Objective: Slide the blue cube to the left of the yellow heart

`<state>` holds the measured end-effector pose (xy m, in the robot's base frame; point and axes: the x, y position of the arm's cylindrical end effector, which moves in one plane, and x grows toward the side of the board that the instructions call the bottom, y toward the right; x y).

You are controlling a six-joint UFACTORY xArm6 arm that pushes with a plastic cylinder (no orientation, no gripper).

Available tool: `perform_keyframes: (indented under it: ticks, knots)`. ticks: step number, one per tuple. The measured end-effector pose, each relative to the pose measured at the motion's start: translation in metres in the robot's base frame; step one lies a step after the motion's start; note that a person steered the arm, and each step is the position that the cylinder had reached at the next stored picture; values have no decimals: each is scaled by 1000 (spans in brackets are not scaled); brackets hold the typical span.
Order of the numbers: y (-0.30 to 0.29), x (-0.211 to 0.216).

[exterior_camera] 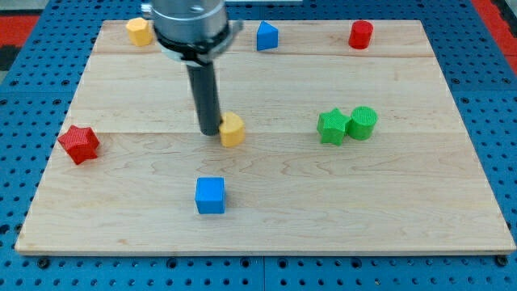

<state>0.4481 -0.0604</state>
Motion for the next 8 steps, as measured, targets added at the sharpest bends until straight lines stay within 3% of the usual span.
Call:
perform_keyframes:
  ticks: [2,3,4,5,8]
  knots:
    - [67,74]
    - [70,122]
    - [31,138]
    - [-13,122]
    - [-8,67]
